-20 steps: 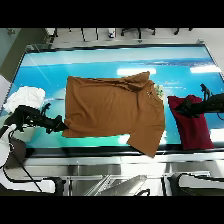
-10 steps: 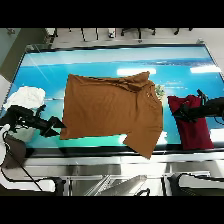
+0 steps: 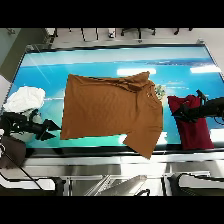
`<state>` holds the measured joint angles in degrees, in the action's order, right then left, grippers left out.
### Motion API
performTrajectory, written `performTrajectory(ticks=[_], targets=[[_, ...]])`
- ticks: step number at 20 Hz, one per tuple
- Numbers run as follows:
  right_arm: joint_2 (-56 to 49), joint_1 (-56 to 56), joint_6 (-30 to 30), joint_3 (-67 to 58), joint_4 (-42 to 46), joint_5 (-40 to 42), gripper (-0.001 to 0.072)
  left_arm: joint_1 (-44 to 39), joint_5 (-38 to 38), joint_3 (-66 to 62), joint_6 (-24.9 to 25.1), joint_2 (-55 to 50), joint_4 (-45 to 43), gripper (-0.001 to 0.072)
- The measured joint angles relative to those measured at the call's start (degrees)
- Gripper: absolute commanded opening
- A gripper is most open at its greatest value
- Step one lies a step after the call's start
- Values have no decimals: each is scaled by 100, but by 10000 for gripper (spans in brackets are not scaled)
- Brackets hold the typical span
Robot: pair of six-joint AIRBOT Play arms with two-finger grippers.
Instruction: Fold the shirts.
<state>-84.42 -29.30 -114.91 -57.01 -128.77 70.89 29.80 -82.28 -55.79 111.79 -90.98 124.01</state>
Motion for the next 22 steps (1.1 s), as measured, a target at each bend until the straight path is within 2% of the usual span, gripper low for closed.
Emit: performTrajectory(ticks=[4, 6, 7, 8, 14, 21, 22], targets=[[0, 2, 0, 0, 0, -7, 368, -304, -107, 92, 118, -297, 354, 640], [0, 4, 0, 0, 0, -4, 368, -570, -17, 63, 170, -455, 361, 214], [0, 4, -2, 0, 0, 2, 368, -706, 50, -2, 190, -544, 334, 39], [0, 7, -2, 0, 2, 22, 369, -826, 151, -101, 223, -588, 278, 12], [-59, 50, 0, 127, 15, 50, 410, -1207, -136, -734, 197, -682, 299, 10], [-573, 575, 68, 278, -76, -61, 406, -1237, -326, -1075, 122, -625, 214, 11], [-643, 706, 70, 282, -138, -46, 378, -1211, -332, -1078, 122, -608, 192, 11]])
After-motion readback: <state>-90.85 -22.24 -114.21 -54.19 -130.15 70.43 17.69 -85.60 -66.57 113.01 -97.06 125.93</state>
